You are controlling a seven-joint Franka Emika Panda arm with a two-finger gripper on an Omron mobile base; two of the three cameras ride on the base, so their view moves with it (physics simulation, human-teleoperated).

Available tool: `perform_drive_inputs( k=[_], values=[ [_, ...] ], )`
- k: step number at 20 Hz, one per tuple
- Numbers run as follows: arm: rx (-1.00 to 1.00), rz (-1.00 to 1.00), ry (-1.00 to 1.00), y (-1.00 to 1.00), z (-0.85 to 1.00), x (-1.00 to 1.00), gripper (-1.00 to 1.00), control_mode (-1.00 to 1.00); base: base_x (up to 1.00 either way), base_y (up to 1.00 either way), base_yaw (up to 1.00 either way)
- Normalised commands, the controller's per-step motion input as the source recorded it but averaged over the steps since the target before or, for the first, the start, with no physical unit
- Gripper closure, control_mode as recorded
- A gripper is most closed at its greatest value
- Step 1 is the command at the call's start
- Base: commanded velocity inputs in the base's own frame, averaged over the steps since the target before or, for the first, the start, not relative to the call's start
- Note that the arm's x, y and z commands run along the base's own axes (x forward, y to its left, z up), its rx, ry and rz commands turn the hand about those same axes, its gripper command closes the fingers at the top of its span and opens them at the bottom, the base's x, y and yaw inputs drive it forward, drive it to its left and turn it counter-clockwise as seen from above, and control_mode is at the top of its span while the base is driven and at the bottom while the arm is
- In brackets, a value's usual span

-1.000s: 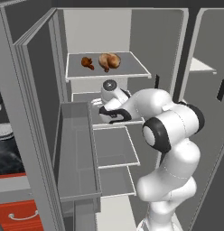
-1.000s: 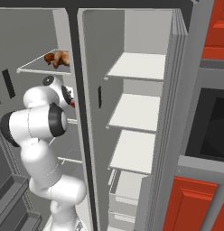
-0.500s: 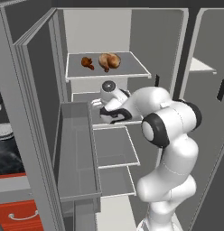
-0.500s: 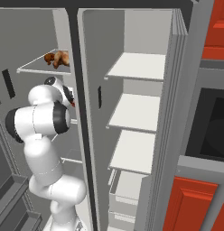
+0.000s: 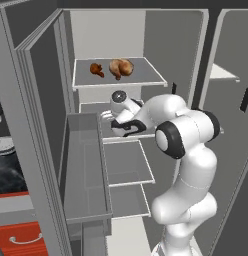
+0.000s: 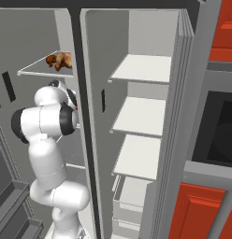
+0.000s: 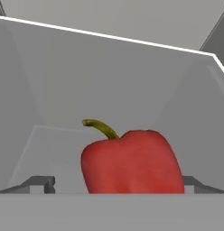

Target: Gather the bell pepper and tomato from the fridge and place them on a tray on the dining counter. Then gather the chicken drumsticks from the fridge and place them on the other tray.

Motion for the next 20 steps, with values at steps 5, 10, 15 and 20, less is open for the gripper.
perform_drive_inputs(
  k=[5, 10, 15, 20],
  values=[
    [-0.01, 0.0, 0.01, 0.0, -0.22, 0.15, -1.0, -1.0, 0.0, 0.0, 0.0],
    [-0.01, 0.0, 0.0, -0.03, -0.26, 0.27, 1.0, -1.0, 0.0, 0.0, 0.0],
    [-0.04, 0.0, 0.0, 0.0, -0.41, 0.02, 1.0, -1.0, 0.0, 0.0, 0.0],
    [-0.01, 0.0, -0.05, 0.02, -0.28, -0.46, 1.0, -1.0, 0.0, 0.0, 0.0]
  ],
)
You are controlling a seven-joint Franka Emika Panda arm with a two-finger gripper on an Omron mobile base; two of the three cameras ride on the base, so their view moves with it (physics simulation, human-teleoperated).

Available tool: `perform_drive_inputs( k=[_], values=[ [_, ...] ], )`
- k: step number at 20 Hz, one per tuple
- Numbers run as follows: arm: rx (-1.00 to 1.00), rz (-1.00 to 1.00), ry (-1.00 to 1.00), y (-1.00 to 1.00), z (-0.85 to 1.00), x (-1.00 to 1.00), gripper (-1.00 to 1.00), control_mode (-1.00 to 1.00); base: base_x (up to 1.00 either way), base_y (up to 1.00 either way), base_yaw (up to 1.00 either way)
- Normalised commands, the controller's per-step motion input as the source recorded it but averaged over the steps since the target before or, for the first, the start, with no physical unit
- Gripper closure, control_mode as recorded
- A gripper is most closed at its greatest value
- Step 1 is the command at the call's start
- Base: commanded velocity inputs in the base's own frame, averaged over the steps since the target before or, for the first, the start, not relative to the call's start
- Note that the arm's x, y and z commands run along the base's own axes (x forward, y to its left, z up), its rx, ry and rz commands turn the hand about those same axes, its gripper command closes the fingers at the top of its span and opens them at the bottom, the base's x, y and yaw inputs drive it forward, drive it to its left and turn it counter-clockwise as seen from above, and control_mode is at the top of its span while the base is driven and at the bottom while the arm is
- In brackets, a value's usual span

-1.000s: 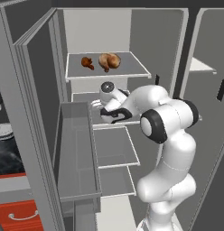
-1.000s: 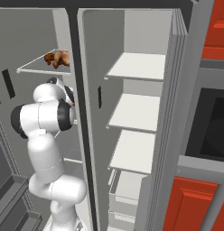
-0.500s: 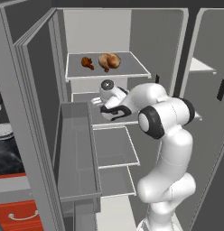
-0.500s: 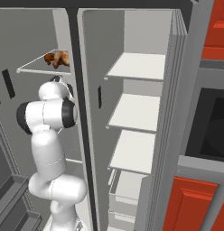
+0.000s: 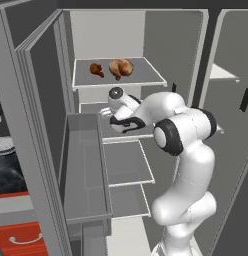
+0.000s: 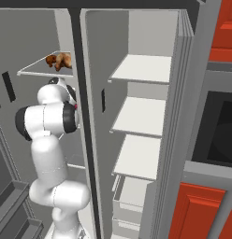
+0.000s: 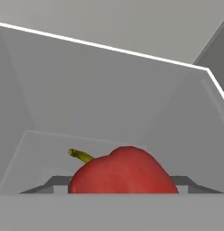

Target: Gather the bell pepper and tomato from the fridge and place them on a tray on the dining counter. Then gather the chicken drumsticks from the fridge and place them on the other tray.

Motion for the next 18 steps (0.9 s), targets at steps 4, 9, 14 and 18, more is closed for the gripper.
perform_drive_inputs(
  k=[4, 9, 14, 18],
  values=[
    [0.0, 0.0, -0.25, 0.0, 0.01, -0.96, 1.0, -1.0, 0.0, 0.0, 0.0],
    [0.07, 0.0, -0.14, -0.06, 0.13, -1.0, 1.0, -1.0, 0.0, 0.0, 0.0],
    [0.11, 0.0, 0.03, -0.16, 0.85, -0.92, 1.0, -1.0, 0.0, 0.0, 0.0],
    [0.08, 0.0, 0.2, -0.18, 1.0, -0.74, 1.0, -1.0, 0.0, 0.0, 0.0]
  ],
)
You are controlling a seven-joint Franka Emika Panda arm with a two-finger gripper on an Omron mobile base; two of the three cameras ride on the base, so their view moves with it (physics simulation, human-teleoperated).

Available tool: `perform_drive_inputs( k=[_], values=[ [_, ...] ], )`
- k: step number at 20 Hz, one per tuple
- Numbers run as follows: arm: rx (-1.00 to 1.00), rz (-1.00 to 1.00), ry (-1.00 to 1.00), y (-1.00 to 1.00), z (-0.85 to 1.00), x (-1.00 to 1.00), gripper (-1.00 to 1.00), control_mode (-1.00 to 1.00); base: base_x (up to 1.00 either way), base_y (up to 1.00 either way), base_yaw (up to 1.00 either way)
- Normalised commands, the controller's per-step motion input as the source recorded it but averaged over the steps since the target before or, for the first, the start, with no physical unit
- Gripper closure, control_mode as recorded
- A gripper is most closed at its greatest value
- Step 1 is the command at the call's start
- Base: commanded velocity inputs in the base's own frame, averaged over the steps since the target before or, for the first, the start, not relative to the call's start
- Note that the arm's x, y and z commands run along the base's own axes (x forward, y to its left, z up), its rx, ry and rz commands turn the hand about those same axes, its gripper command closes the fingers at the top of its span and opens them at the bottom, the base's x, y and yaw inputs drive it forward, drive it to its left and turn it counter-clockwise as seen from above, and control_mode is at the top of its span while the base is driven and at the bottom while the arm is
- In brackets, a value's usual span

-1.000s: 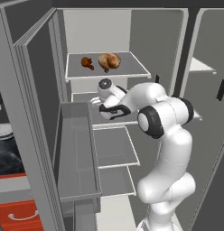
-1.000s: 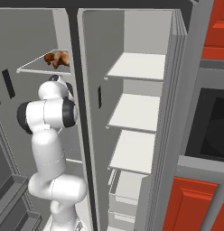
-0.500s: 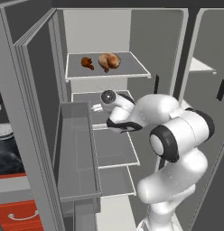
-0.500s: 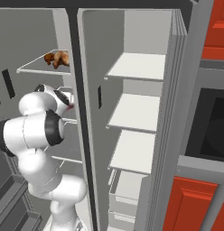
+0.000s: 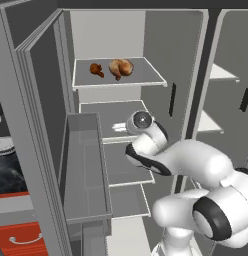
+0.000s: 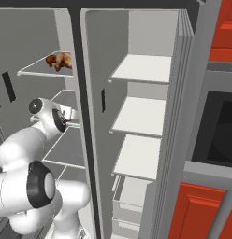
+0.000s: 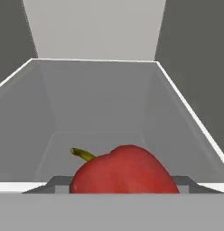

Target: Gather the bell pepper and tomato from the fridge and place them on a tray on the dining counter. Then gather the chicken drumsticks from the fridge and place them on the other tray.

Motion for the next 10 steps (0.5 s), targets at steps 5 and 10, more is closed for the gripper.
perform_drive_inputs(
  k=[5, 10],
  values=[
    [0.02, 0.0, 0.25, -0.15, 1.0, -0.68, 1.0, -1.0, 0.0, 0.0, 0.0],
    [0.0, 0.0, 0.19, -0.18, 0.8, -0.84, 1.0, -1.0, 0.0, 0.0, 0.0]
  ],
)
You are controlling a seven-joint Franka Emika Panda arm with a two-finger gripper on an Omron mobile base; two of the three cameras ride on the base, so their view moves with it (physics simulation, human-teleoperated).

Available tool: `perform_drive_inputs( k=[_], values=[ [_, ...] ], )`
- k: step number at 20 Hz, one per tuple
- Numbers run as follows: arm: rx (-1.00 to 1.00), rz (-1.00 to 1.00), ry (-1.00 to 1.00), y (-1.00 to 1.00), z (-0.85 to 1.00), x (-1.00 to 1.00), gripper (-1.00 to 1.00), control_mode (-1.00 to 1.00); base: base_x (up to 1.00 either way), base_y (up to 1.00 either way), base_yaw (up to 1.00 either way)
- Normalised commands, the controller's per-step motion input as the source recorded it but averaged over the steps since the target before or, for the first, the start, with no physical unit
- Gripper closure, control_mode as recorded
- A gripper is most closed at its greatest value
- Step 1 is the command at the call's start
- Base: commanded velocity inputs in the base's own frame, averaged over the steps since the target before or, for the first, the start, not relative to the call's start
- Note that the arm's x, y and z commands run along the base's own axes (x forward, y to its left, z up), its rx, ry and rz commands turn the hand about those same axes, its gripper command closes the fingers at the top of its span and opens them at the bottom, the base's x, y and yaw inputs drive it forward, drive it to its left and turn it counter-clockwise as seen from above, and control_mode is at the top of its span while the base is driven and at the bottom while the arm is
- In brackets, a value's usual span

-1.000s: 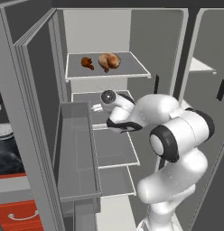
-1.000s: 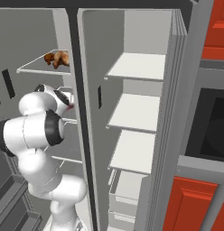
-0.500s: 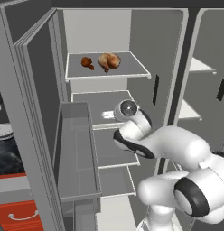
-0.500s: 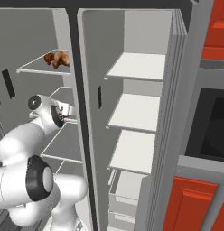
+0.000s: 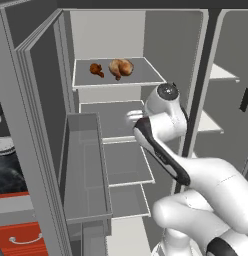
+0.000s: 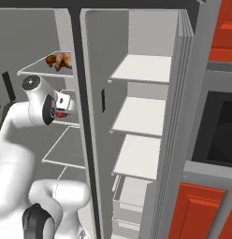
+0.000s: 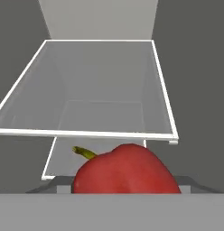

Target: Gather the bell pepper and tomato from the fridge and place them on a tray on the dining counter. Then gather the chicken drumsticks from the fridge and place them on the other tray.

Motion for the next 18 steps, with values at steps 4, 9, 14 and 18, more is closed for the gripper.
perform_drive_inputs(
  k=[4, 9, 14, 18],
  values=[
    [0.0, 0.0, 0.12, -0.17, 0.32, -1.0, 1.0, -1.0, 0.0, 0.0, 0.0],
    [0.0, 0.0, 0.02, -0.2, 0.01, -1.0, 1.0, -1.0, 0.0, 0.0, 0.0],
    [0.0, 0.0, 0.0, -0.32, 0.01, -1.0, 1.0, -1.0, 0.0, 0.0, 0.0],
    [0.0, 0.0, 0.0, -0.22, -0.02, -0.9, 1.0, -1.0, 0.0, 0.0, 0.0]
  ],
)
